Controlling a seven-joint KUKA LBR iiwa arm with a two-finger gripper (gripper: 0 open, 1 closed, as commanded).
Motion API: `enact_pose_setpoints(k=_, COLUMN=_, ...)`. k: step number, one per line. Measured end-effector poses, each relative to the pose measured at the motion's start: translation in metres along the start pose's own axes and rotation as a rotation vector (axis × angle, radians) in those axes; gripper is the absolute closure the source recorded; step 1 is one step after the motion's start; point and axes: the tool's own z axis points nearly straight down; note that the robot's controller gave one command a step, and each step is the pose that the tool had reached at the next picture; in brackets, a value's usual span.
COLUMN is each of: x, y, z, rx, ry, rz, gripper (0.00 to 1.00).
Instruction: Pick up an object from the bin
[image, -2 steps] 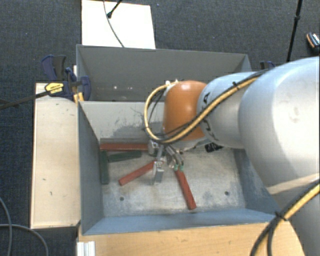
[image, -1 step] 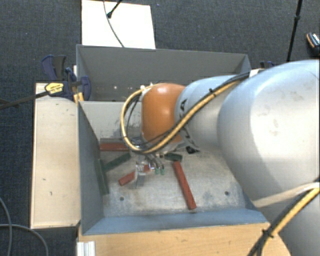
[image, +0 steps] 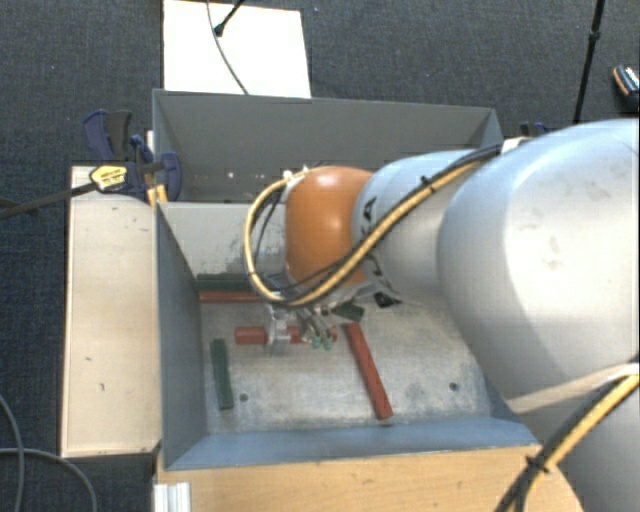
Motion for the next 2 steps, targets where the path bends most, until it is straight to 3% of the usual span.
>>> enact_pose_setpoints(k=1, x=-0.014, y=0.020, z=-0.128, rx=-0.003, ry=-0.005, rz=-0.006, gripper=1.00)
enact_pose_setpoints(k=2, x=-0.026, y=0.011, z=-0.265, rx=-0.001, ry=-0.006, rz=-0.268, gripper=1.00)
